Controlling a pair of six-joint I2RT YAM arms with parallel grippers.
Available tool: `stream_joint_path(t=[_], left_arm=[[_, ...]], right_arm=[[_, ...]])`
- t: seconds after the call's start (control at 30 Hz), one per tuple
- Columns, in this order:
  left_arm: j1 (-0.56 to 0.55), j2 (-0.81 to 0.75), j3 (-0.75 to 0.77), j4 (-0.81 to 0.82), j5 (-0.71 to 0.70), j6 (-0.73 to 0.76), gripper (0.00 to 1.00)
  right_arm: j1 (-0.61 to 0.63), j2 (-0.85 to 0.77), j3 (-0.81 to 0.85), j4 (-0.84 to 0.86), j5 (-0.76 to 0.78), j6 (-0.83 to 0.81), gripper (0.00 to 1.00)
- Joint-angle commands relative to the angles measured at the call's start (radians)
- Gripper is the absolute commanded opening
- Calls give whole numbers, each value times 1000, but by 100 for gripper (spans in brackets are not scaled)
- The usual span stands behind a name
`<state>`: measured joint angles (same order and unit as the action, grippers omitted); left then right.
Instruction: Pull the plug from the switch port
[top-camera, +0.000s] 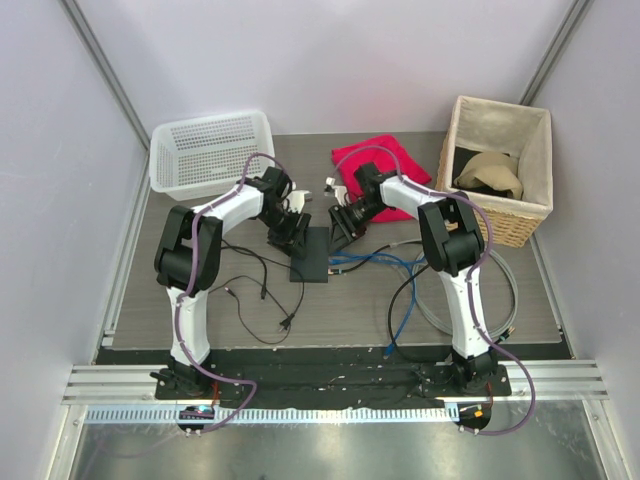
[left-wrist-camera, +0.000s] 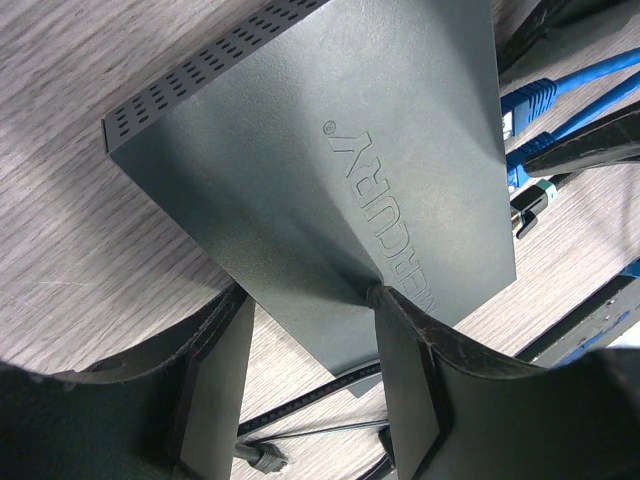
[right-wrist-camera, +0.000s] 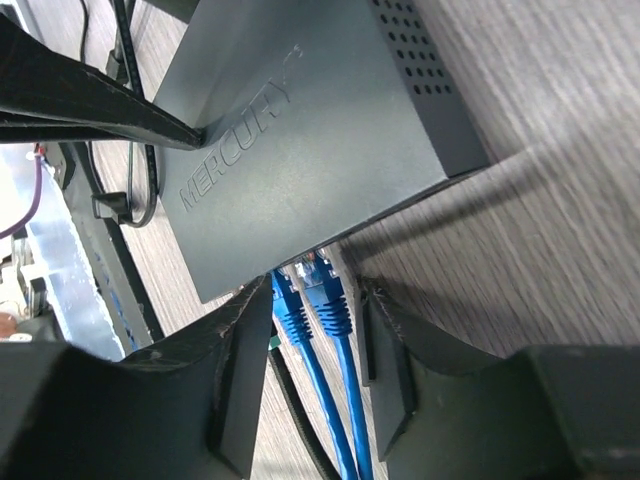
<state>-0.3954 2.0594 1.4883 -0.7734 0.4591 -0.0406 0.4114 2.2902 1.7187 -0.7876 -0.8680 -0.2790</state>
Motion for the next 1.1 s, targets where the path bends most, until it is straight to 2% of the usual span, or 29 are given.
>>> stream_joint_path(t=[0.0,0.17,0.37,0.63,0.8,1.07], left_arm=[[-13,-2,-36,-13,-79,38,56],[-14,-2,-31,-15,-79,38,56],[-14,1,-33,-17,-80,38,56],[-14,-1,-39,-20,-85,62,56],[-14,2,-37,-15,-88,64,56],[-13,15,-28,-17,-86,62,56]], right_arm=[[12,43,25,-58,18,-80,46],[15,95,65,-156,32,-155,44],[15,115,73,-127,23,-120,43],[33,135,94,-68,61,-40,35],[58,130,78,-52,103,-23,33],[72,118,48,-38,211,-43,24]])
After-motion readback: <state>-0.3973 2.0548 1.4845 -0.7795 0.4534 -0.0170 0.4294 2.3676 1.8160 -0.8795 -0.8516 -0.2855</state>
